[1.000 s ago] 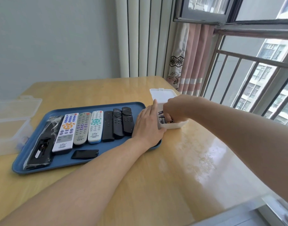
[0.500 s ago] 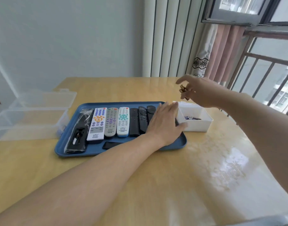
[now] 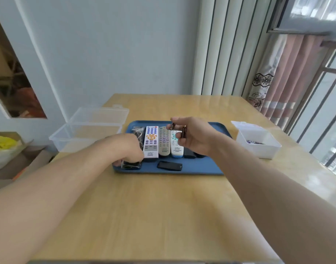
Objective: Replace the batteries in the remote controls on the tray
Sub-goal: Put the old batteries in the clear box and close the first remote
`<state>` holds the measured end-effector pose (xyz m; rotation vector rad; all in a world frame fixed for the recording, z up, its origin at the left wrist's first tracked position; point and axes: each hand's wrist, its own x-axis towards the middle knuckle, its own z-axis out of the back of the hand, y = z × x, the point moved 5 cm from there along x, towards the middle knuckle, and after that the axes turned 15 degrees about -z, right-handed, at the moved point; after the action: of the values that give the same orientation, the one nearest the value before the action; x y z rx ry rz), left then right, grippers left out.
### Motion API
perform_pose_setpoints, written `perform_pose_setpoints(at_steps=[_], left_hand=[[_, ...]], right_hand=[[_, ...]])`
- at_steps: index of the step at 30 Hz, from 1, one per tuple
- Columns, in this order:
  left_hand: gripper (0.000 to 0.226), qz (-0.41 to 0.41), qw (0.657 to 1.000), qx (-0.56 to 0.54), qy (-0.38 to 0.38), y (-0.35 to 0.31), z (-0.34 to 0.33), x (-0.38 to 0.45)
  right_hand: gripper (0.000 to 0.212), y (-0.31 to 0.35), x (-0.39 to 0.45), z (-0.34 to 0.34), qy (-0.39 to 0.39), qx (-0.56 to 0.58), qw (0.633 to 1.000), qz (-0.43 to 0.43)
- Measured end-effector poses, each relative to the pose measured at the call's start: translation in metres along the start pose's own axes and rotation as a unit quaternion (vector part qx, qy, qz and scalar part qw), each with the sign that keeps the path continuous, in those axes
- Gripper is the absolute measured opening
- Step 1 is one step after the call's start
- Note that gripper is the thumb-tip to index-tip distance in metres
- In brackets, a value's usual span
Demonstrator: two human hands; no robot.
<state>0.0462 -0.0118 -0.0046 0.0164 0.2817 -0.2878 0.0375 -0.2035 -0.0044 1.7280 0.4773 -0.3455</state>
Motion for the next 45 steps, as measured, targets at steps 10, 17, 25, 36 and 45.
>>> perform_pose_setpoints(at_steps=[10,17,25,36,45], left_hand=[[0.049,0.041,0.98,-0.193,0.008,0.01,-0.015,-0.012],[0.068,0.006,0.925,-0.315,-0.213,0.024,0.021,-0.016],[0.05,-0.143,0.728,-0.581,-0.333,-0.029,0.022,-0.011],[0.066,-0.224,0.69,-0.642,-0.248,-0.056,-0.022,0.02],[0.061,-0.319,0.624,-0.702,-0.126,-0.071,-0.035,0.008]], right_hand=[[0.012,0.001,-0.007,-0.024,-0.077,-0.078,0.994,0.021],[0.031,0.011,-0.015,-0.009,-0.09,-0.095,0.986,0.103],[0.033,0.011,-0.019,0.014,-0.096,-0.028,0.964,0.245],[0.016,-0.006,-0.035,0.017,-0.145,-0.126,0.912,0.362],[0.018,-0.014,-0.045,0.008,-0.18,-0.22,0.865,0.414]])
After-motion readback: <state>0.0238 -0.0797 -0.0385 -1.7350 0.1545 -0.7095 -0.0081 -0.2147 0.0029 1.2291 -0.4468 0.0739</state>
